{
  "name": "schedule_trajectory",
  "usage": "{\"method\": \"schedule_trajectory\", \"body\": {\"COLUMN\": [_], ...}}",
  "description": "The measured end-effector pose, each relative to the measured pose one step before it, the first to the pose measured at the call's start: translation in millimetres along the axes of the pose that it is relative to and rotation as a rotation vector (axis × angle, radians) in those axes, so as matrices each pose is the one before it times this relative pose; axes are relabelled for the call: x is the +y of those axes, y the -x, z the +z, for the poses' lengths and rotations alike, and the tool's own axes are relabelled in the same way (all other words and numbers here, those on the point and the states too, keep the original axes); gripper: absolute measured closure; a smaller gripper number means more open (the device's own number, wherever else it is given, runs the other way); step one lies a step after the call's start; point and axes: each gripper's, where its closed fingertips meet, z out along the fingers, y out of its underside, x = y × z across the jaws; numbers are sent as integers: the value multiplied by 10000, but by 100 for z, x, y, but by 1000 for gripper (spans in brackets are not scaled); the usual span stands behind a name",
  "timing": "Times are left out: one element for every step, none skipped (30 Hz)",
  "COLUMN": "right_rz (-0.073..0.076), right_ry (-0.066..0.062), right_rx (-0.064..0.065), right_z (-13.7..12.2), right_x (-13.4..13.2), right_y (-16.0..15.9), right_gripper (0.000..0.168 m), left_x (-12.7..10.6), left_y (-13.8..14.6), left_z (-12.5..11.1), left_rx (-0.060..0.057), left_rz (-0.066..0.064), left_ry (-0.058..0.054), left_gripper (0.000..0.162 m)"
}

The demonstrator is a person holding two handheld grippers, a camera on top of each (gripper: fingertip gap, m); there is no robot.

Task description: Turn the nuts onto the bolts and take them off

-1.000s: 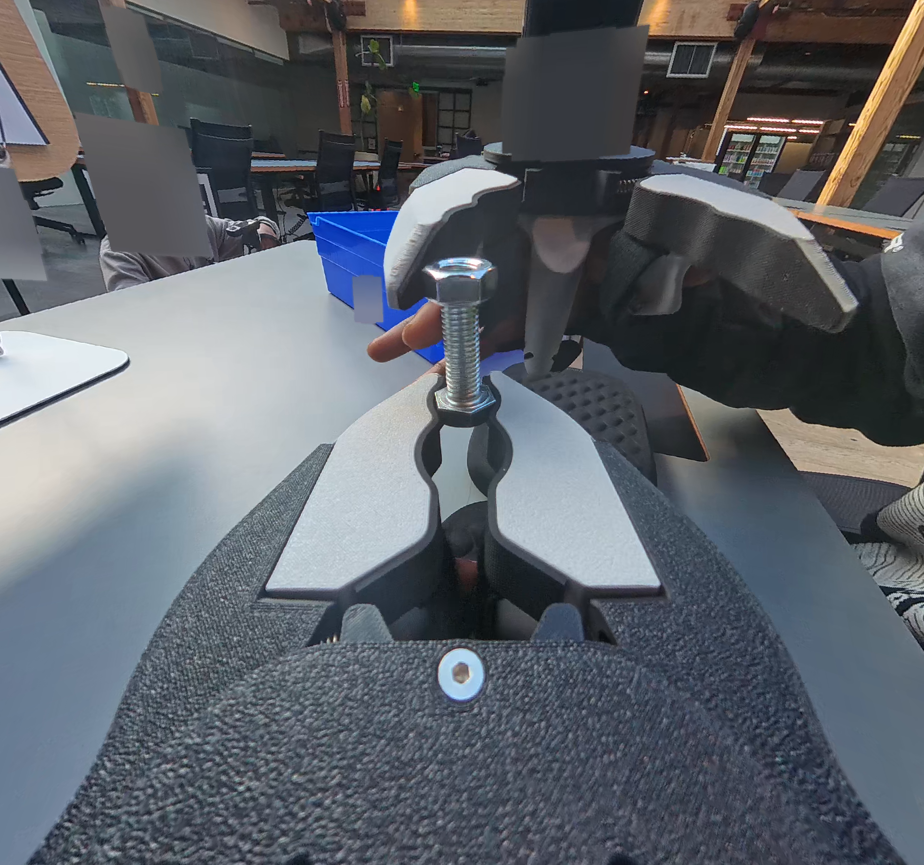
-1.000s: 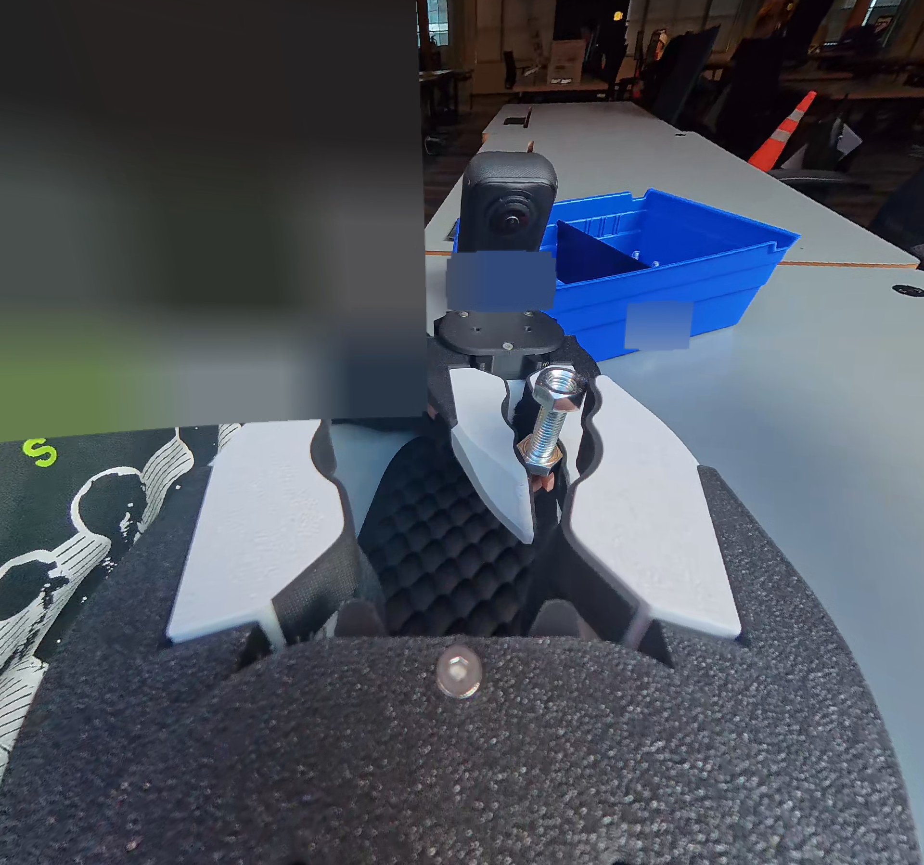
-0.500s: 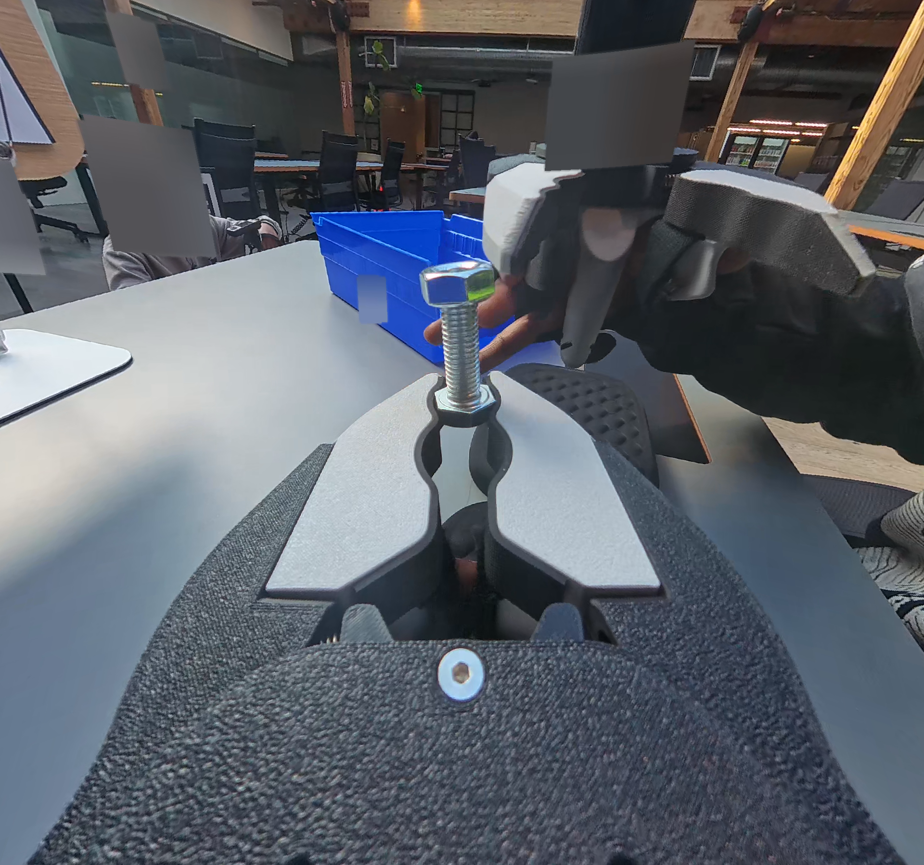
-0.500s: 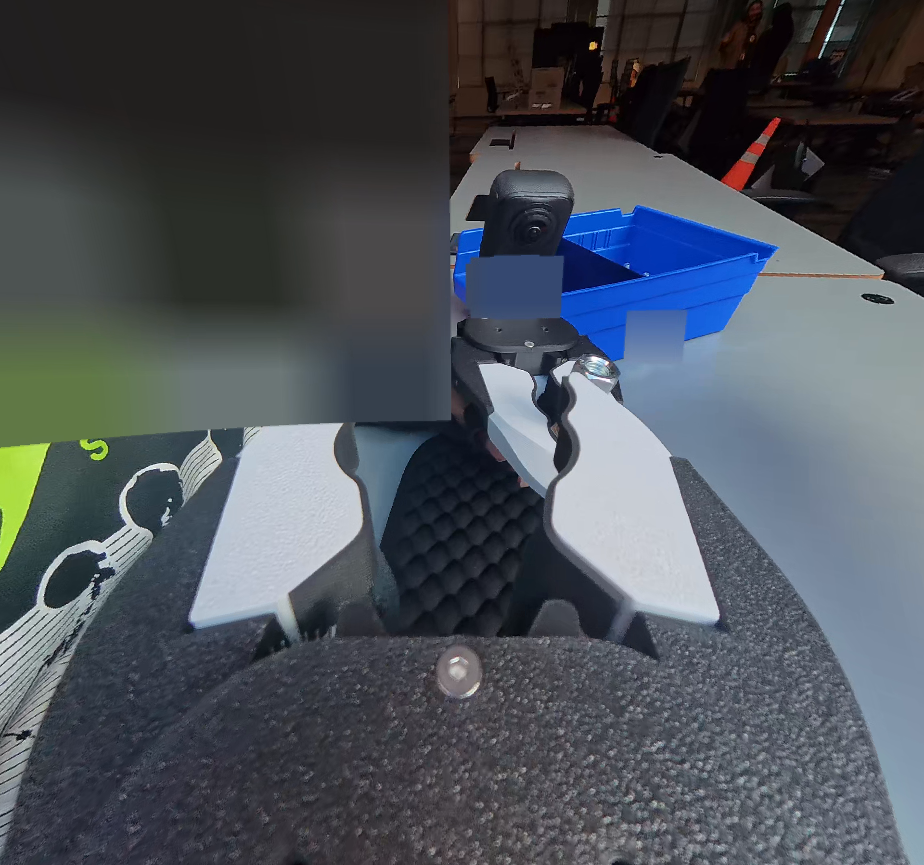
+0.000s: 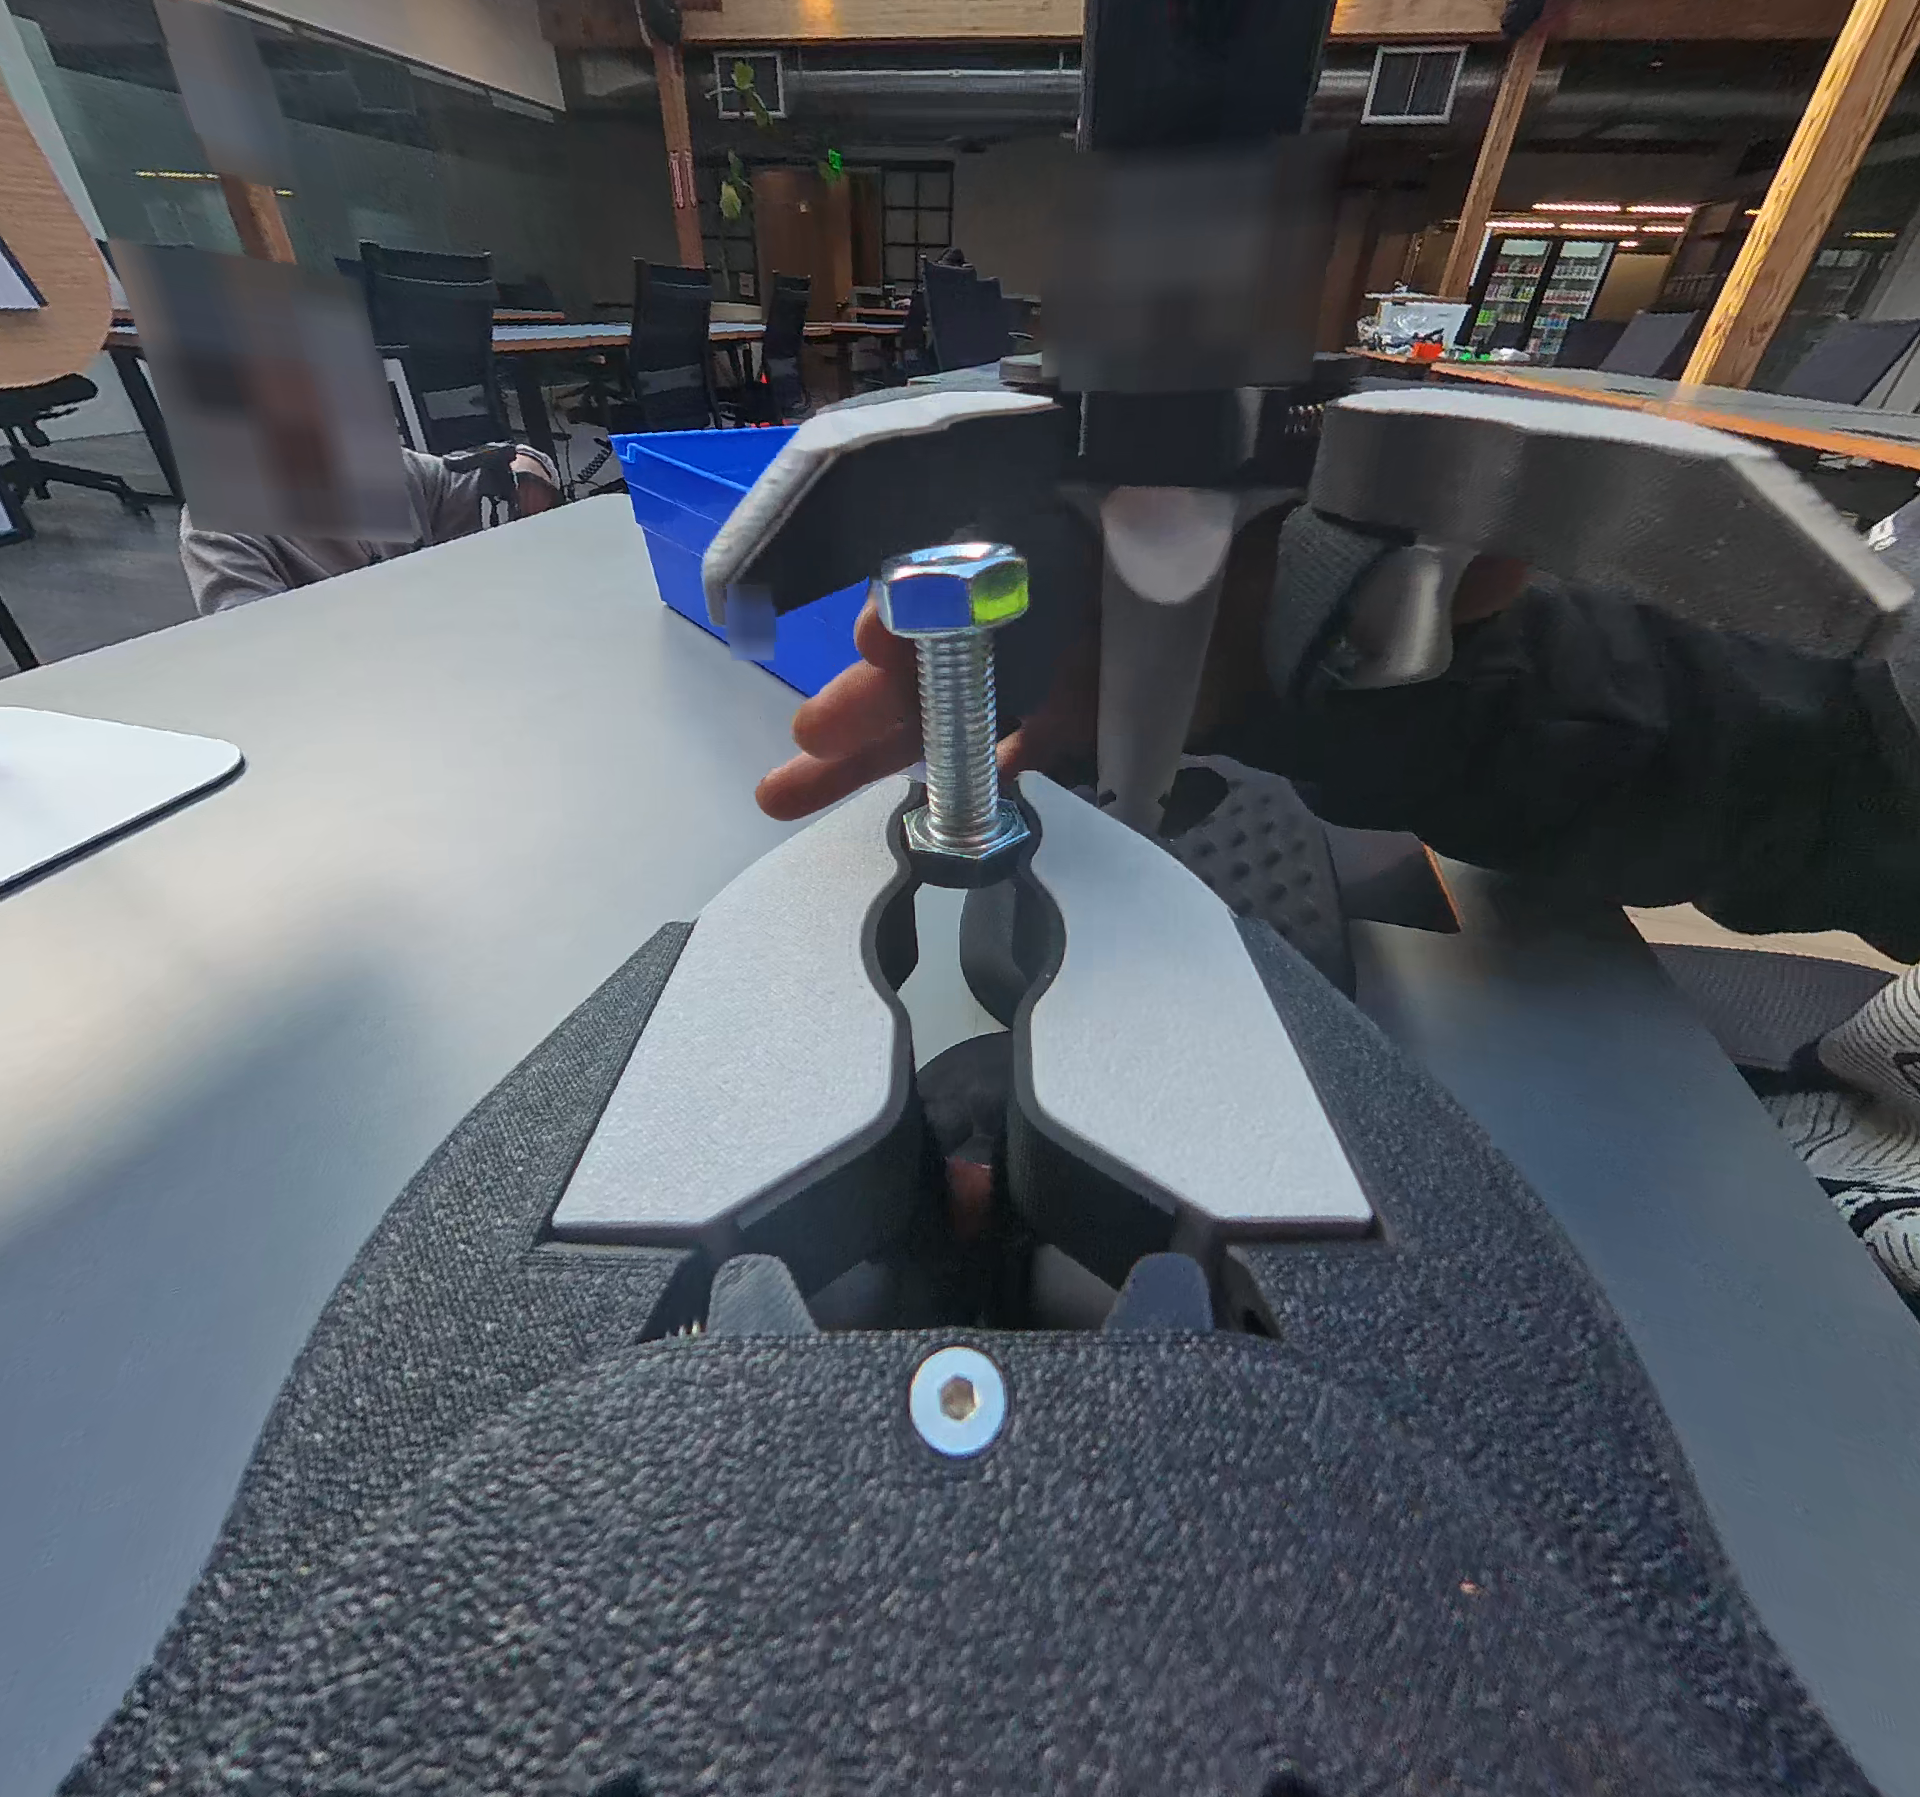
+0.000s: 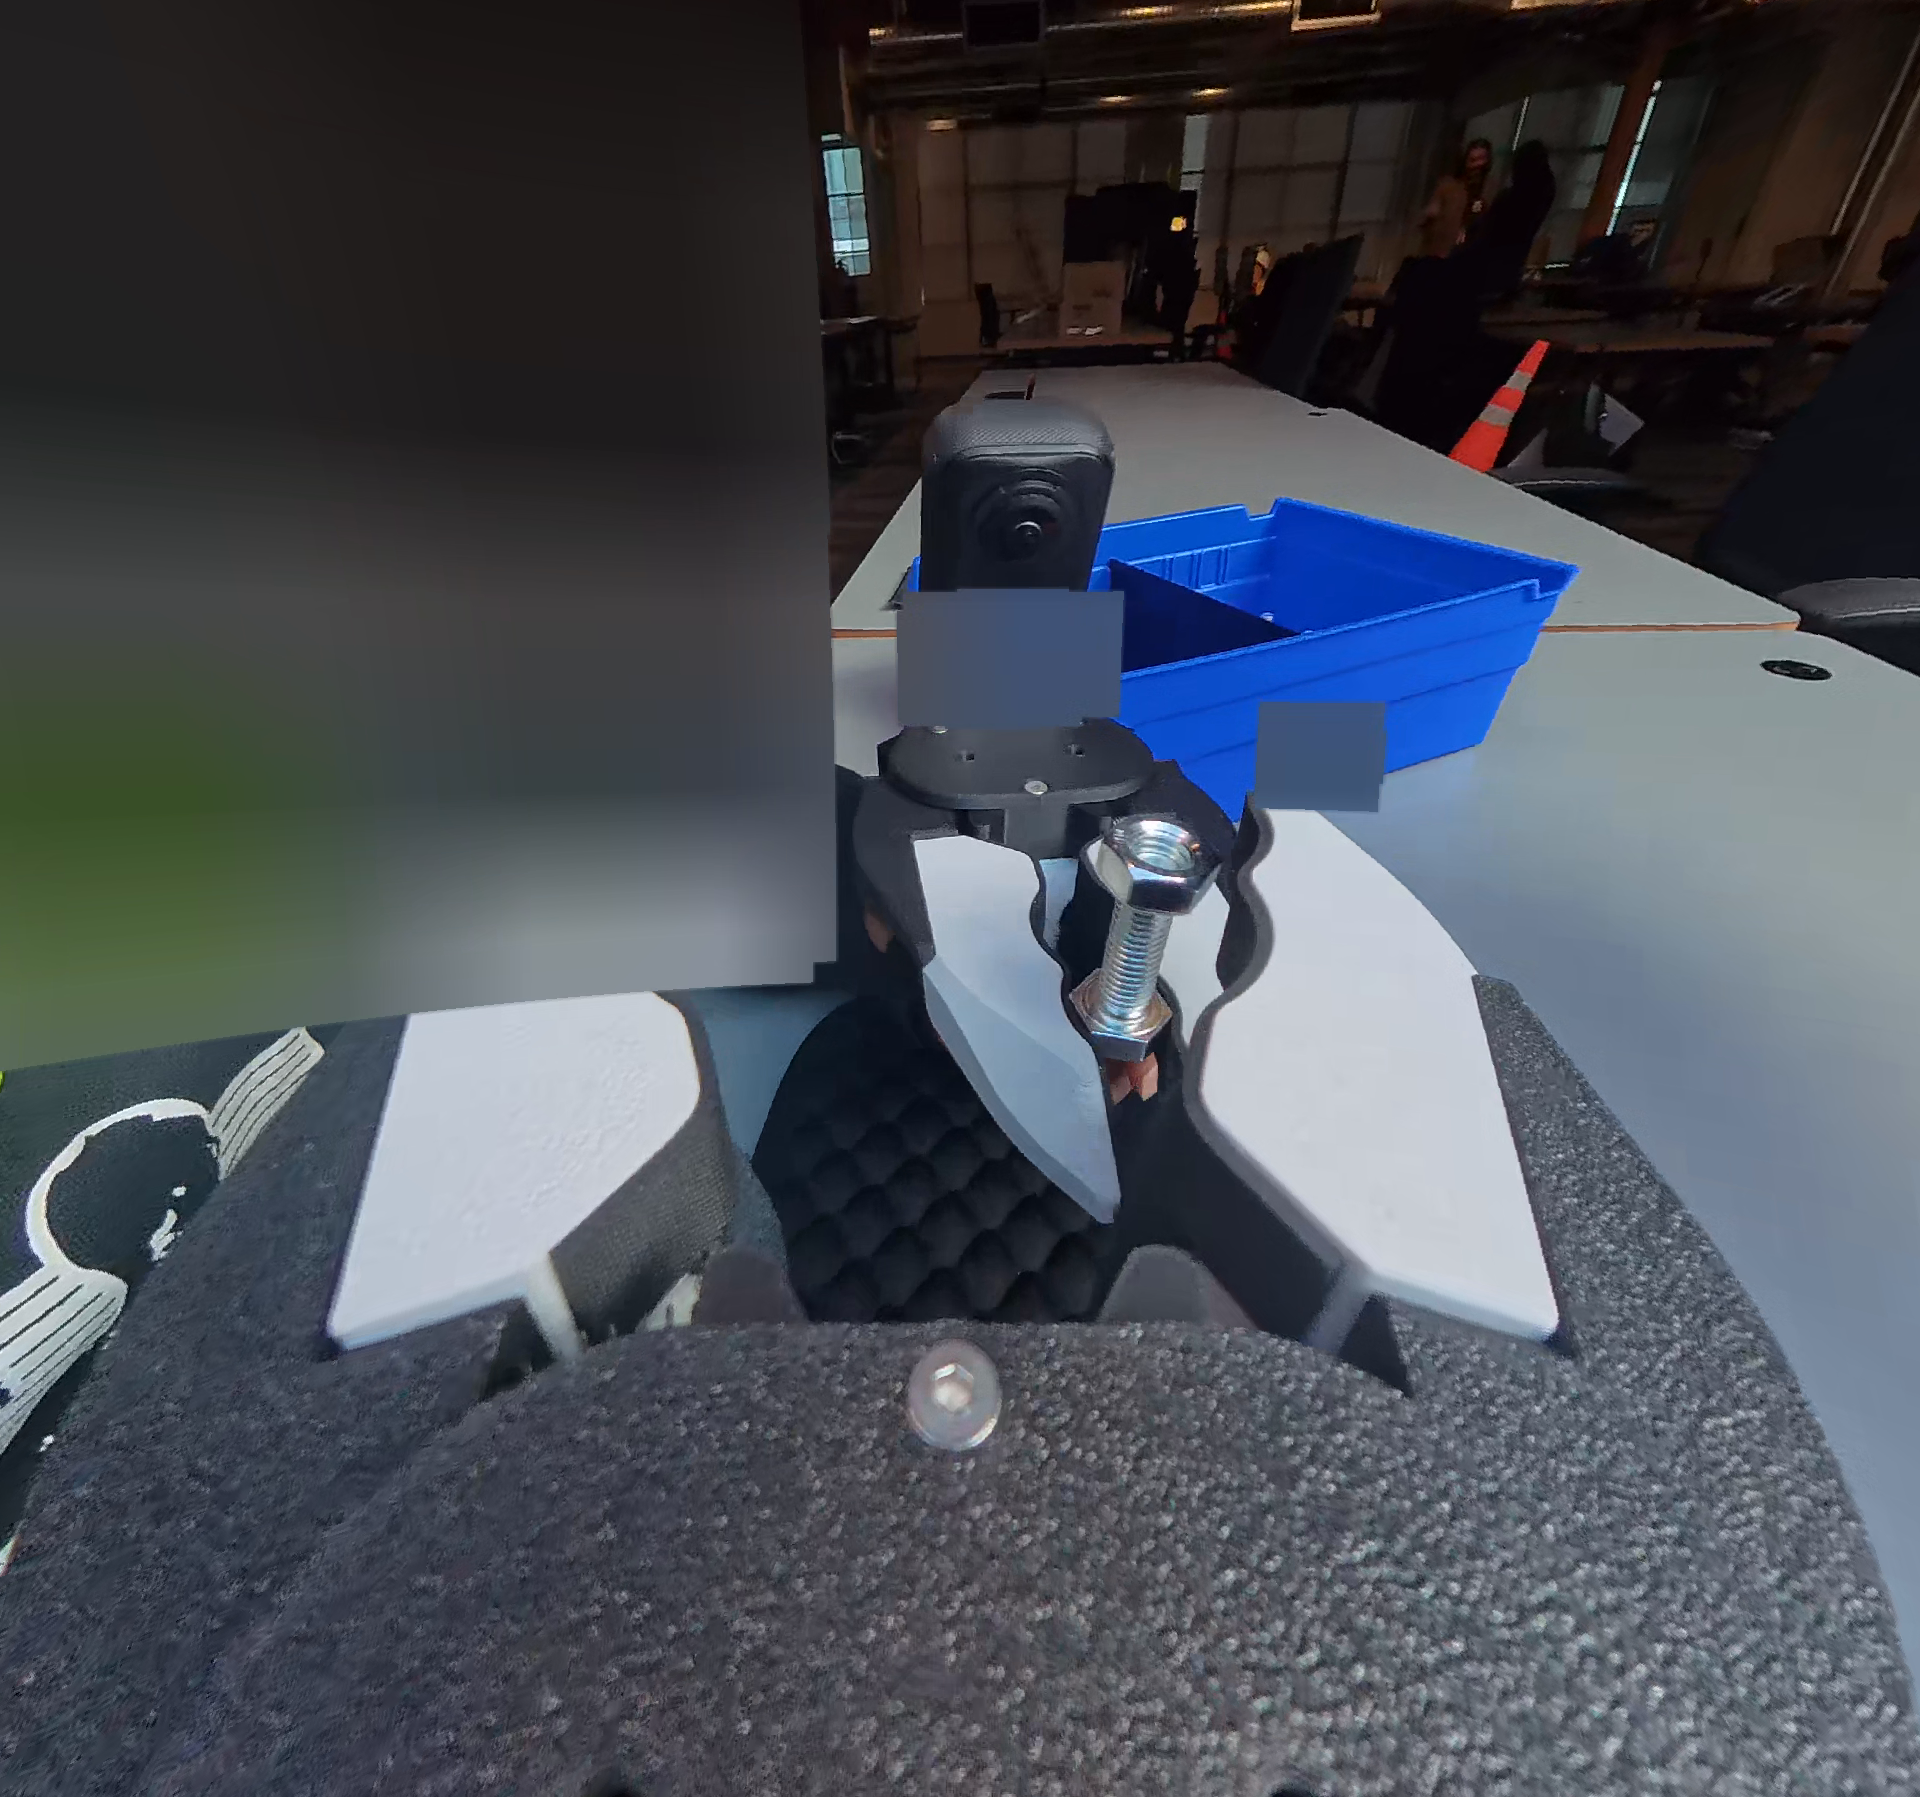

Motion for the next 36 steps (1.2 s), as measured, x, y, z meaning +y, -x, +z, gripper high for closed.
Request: {"method": "schedule_trajectory", "body": {"right_rz": [-81, -90, -33, 21, 30, 19, 11, 3, -6, -18, -18, -15, -1, 1, -2, 0, 4, 13, 23, 19, 1, 16, 17, -9, -38, -69, -111, -127, -99, -37, 46, 111, 147, 152, 134, 94], "right_ry": [85, 26, 28, 25, -21, -53, -26, 6, 24, 22, 17, 9, 20, 43, 38, 20, 4, -13, -29, -45, -77, -87, -67, -19, 34, 39, 11, -33, -95, -176, -223, -210, -143, -40, 43, 83], "right_rx": [-24, 46, 52, 31, 14, 29, 68, 57, 48, 38, 33, 20, 51, 19, 3, 22, 41, 45, 63, 60, -5, -16, -8, -3, -46, -77, -31, 99, 193, 181, 180, 144, 55, -77, -103, -99], "right_z": [97, -9, -82, -135, -146, -157, -144, -117, -118, -126, -99, -75, -70, -78, -78, -77, -89, -105, -117, -142, -178, -152, -113, -79, -80, -87, -98, -98, -89, -57, 36, 154, 263, 352, 404, 434], "right_x": [75, -12, -10, 7, -31, -61, -8, 33, 36, 5, -12, -13, -19, 20, 34, 32, 31, 11, 0, -20, -69, -85, -70, -9, 59, 77, 19, -41, -133, -227, -259, -220, -97, 75, 199, 244], "right_y": [120, 20, 15, 27, 60, 61, 5, 22, 22, 45, 73, 99, 62, 110, 137, 117, 75, 64, 25, 30, 132, 165, 157, 152, 204, 253, 140, -119, -346, -424, -484, -477, -344, -136, -82, -45], "right_gripper": [65, 64, 64, 64, 65, 65, 65, 65, 65, 65, 65, 65, 64, 64, 63, 62, 62, 62, 62, 63, 67, 70, 73, 75, 78, 81, 85, 87, 86, 85, 82, 74, 66, 61, 56, 53], "left_x": [-1, -21, -22, -13, -4, -13, -22, -3, 23, 14, -26, -21, -41, 3, 42, 52, 51, 20, 4, -16, -29, -59, -24, -7, 3, 29, 16, -5, -19, -17, -1, 21, 36, 39, 19, 21], "left_y": [73, 27, 59, 10, 29, 79, 23, -11, 6, 1, 23, 47, 33, -22, -40, -62, -58, -29, -26, 20, 68, 44, 45, -5, -25, -25, -11, -4, 2, -9, -35, -34, -32, -51, -43, -17], "left_z": [-13, -6, -14, -15, -2, -4, -26, -1, 14, 19, -13, -24, -28, 1, 37, 40, 41, 14, 0, -6, -24, -37, -27, -8, 12, 25, 18, -7, -11, -11, 3, 8, 23, 29, 22, 15], "left_rx": [-41, -11, -33, -8, -15, -39, 6, 12, -16, -12, -16, -18, -8, 13, 8, 4, 11, 1, 16, -10, -23, -1, -8, 8, 3, -1, -3, 3, 0, 3, 27, 10, -1, 23, 21, 1], "left_rz": [-25, -20, -12, -9, -14, -30, -30, -8, 16, 16, -5, -28, -26, 5, 42, 58, 48, 24, 6, -14, -36, -49, -41, -3, 24, 23, 15, 2, -5, -1, 12, 23, 27, 27, 25, 13], "left_ry": [-7, -15, -16, -9, -2, -8, -22, -2, 16, 9, -12, -22, -29, 2, 36, 43, 36, 21, 3, -12, -28, -42, -23, -5, 8, 20, 11, -4, -14, -13, -1, 14, 25, 28, 21, 15], "left_gripper": [149, 149, 148, 148, 148, 148, 149, 149, 149, 148, 148, 148, 149, 149, 149, 149, 149, 149, 149, 149, 149, 149, 149, 149, 148, 148, 148, 148, 149, 149, 149, 149, 149, 149, 149, 149]}}
